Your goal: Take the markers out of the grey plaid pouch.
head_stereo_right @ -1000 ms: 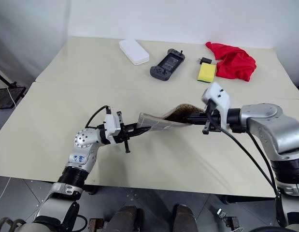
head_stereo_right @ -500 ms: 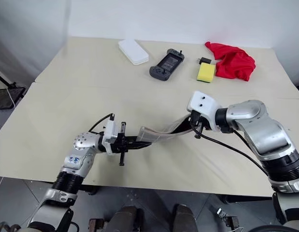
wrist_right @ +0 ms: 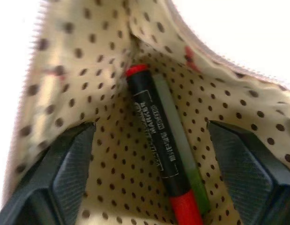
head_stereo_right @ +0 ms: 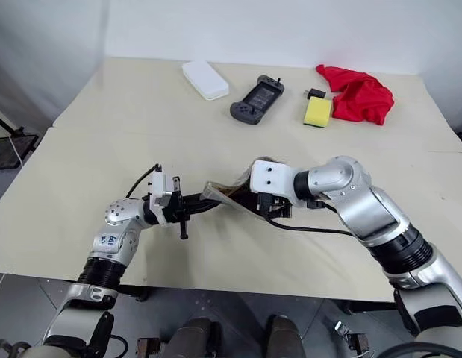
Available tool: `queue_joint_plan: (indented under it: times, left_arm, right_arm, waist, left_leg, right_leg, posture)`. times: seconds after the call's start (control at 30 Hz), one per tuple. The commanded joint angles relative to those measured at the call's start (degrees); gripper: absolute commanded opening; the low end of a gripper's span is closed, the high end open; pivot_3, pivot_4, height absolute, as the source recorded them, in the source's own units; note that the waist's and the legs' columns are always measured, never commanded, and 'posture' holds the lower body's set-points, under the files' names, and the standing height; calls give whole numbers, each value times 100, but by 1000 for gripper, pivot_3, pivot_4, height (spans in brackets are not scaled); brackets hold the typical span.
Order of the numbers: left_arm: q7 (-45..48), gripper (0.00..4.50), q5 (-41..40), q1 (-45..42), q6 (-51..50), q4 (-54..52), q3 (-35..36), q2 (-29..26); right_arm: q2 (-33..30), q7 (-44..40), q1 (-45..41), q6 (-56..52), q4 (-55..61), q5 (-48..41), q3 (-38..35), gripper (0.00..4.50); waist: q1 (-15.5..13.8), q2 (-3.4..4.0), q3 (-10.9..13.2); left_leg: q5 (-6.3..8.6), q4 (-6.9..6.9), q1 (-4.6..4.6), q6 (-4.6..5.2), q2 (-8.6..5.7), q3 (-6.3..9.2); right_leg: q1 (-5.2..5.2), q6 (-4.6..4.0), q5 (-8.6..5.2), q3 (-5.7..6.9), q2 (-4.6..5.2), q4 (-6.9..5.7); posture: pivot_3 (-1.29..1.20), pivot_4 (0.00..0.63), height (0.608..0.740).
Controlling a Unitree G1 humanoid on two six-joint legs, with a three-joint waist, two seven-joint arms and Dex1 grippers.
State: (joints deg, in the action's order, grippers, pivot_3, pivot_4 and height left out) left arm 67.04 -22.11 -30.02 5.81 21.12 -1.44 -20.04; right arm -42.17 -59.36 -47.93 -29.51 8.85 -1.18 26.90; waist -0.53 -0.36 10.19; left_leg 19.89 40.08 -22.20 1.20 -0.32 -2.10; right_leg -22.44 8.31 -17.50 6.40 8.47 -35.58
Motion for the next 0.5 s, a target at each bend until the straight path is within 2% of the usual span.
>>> queue_joint_plan:
  times: [0.03,0.23,0.33,0.5]
  left_arm:
    - [-75,0,8,30,80,-78,52,50]
    - [-111,0,28,18,65,-81,51,85]
    - [-159,0,34,21,37,-92,118,86]
    - [-220,0,26,38,-13,-129,180,63]
  right_arm:
    - [453,142,-469,185,-728,582,336,3824]
    - [776,51,-766,555,-1698,1235,692,3824]
    - [852,-48,-701,731,-1769,1318,675,3244]
    - [852,-62,-546,980,-1636,1344,467,1550]
  waist:
    - [65,0,0]
    - [83,0,0]
    - [84,0,0]
    - [89,0,0]
  left_leg:
    - [0,0,0,0,0,0]
    - [-2,-1,0,-3,1,1]
    - [-2,-1,1,-3,3,1]
    - [-2,-1,1,-3,3,2]
  right_leg:
    - [0,0,0,0,0,-2]
    - [-1,0,0,-1,0,-3]
    - [-2,0,0,-1,-1,-4]
    - [-2,0,0,-1,-1,-4]
  posture:
    - [0,150,740]
    - [0,150,740]
    - [0,150,740]
    - [0,150,740]
